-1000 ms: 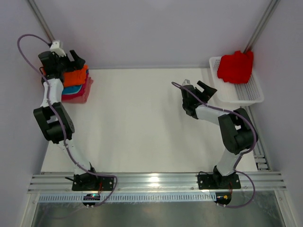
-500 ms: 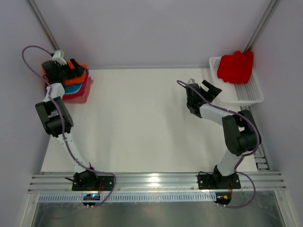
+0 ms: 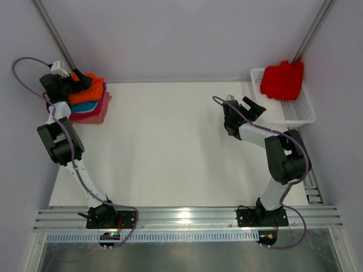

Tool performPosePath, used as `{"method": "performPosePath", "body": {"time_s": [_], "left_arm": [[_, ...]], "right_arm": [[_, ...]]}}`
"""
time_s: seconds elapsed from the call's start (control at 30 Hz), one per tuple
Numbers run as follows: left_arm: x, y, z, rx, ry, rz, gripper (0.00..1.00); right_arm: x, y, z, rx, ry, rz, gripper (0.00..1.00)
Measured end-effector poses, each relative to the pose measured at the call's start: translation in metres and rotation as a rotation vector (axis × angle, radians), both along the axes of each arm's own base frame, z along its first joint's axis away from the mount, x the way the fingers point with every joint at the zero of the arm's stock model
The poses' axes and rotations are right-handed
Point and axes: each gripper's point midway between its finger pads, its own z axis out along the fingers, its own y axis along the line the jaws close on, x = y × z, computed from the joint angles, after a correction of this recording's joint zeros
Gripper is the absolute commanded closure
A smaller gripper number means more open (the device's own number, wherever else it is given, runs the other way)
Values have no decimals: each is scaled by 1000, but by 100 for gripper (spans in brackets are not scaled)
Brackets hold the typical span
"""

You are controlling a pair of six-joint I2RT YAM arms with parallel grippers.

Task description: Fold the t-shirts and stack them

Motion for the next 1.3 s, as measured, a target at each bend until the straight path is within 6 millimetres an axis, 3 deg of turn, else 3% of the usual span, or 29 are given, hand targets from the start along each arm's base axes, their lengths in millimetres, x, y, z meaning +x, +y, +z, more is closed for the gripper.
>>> {"method": "performPosePath", "body": {"time_s": [0.37, 1.07, 1.3], "left_arm": [[21, 8, -4, -18, -50, -6, 1], [28, 34, -3, 77, -112, 103, 1], [31, 46, -18, 95, -112, 128, 1]], "right_arm": [[1, 0, -17, -14, 44, -1, 1], [-4, -1, -36, -12, 100, -9, 1], [-5, -1, -39, 0, 98, -17, 1]]}}
